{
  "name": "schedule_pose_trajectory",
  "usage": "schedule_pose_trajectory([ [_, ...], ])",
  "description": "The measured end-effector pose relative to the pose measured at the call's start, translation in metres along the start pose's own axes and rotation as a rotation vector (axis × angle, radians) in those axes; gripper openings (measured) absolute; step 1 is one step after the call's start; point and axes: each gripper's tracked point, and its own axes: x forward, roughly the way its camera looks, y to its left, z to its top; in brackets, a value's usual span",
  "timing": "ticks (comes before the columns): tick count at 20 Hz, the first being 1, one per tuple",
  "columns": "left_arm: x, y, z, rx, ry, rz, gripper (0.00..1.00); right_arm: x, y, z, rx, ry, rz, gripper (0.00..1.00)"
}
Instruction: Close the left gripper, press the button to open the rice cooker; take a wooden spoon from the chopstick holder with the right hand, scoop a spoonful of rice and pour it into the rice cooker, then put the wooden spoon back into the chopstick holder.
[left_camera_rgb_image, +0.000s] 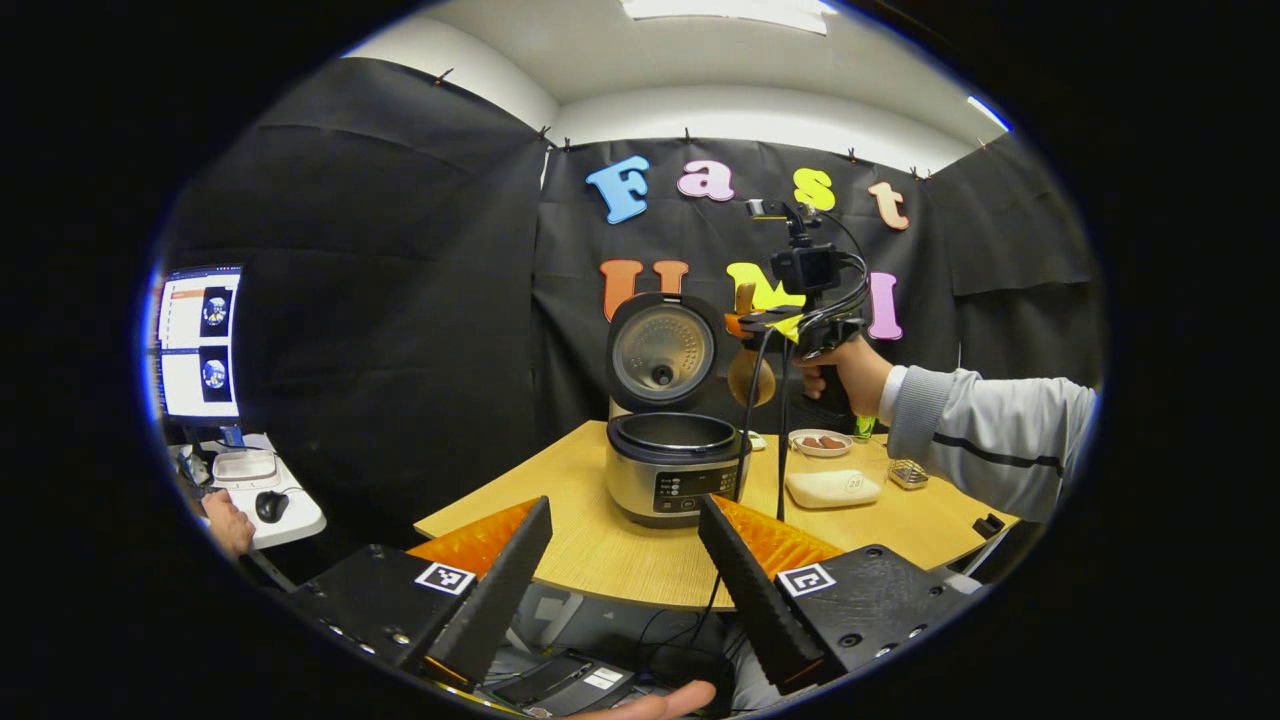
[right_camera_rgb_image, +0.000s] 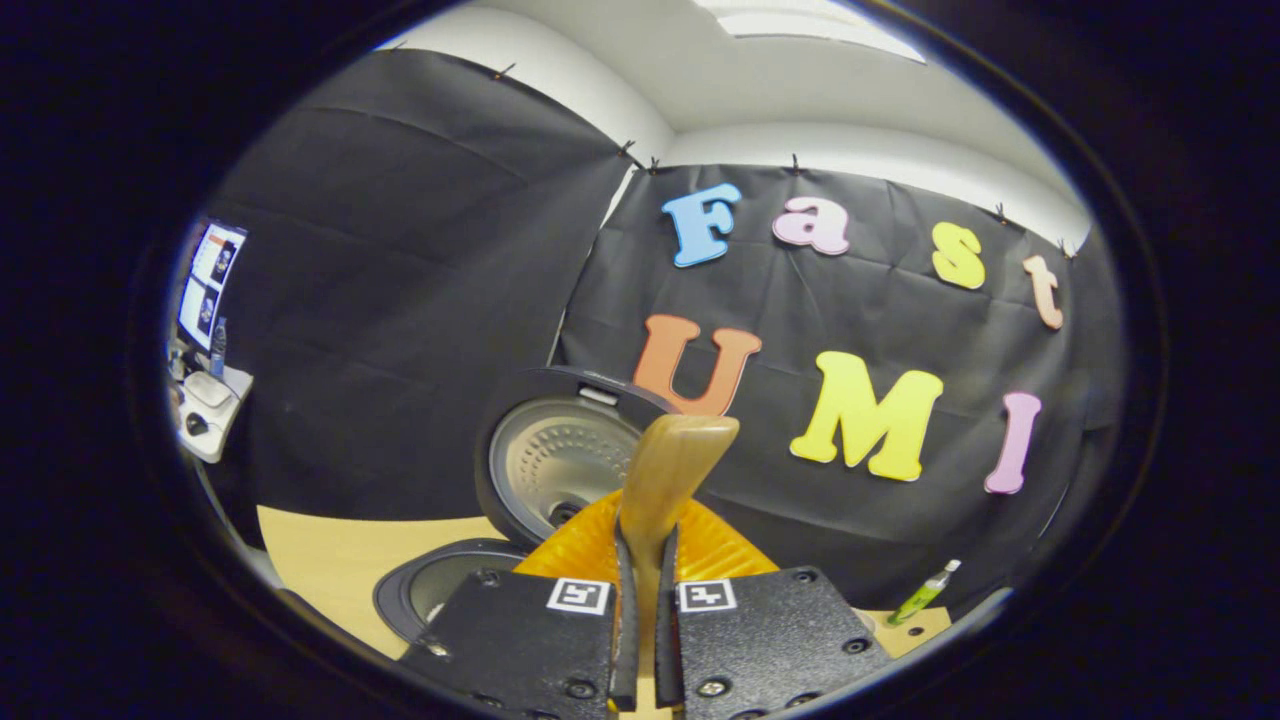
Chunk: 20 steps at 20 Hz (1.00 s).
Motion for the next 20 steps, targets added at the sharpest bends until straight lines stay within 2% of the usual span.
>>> schedule_pose_trajectory([
  [2,0.002,-0.003,0.003,0.011,-0.004,0.004,0.95,-0.009,-0.019,-0.006,0.011,0.012,0.003,0.12],
  [4,0.005,-0.009,0.008,0.007,-0.01,0.004,0.94,-0.022,-0.051,-0.01,0.03,0.017,-0.032,0.12],
  [8,0.01,-0.046,0.022,-0.032,-0.033,-0.044,0.95,-0.045,-0.11,-0.025,0.111,0.042,-0.061,0.13],
  [16,0.012,-0.091,0.035,-0.001,-0.051,-0.087,0.95,-0.108,-0.251,-0.06,0.222,0.093,-0.276,0.14],
  [20,0.021,-0.114,0.039,0.013,-0.048,-0.107,0.94,-0.129,-0.302,-0.097,0.258,0.127,-0.341,0.17],
])
